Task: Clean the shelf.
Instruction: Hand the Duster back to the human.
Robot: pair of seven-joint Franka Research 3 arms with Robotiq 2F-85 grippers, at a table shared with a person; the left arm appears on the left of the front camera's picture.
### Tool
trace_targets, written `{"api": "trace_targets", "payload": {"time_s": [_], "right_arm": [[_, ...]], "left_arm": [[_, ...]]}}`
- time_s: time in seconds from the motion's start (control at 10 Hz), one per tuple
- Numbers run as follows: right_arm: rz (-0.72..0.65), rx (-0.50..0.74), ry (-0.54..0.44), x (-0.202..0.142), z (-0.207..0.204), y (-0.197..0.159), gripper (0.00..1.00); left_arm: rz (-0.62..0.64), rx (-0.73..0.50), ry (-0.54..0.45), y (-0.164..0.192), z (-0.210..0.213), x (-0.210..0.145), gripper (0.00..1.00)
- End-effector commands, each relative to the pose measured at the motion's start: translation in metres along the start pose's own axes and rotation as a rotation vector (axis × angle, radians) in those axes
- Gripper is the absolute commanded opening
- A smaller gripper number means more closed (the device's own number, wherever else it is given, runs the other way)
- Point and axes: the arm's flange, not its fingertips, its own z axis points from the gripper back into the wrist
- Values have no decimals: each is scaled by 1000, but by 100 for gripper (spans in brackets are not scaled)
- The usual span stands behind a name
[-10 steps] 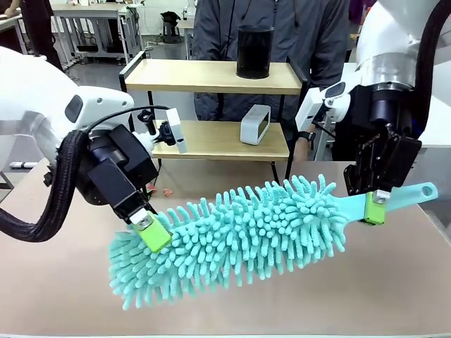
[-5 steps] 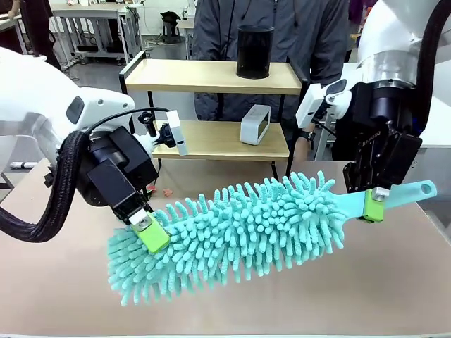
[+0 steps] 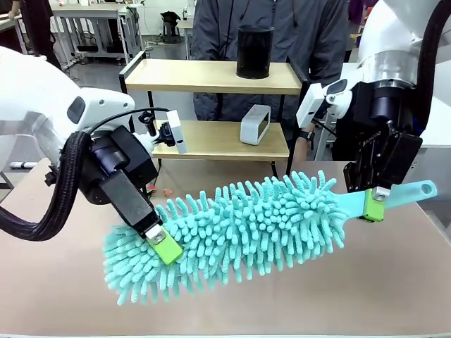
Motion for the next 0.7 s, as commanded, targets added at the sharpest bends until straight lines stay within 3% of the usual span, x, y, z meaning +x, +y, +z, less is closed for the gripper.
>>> {"api": "trace_targets", "payload": {"time_s": [0.0,0.6], "right_arm": [[21,6,-20,0,2,3,12],[29,5,-30,0,3,4,12]], "left_arm": [[-22,12,6,2,-1,-1,0],[-24,16,10,2,0,-1,0]]}}
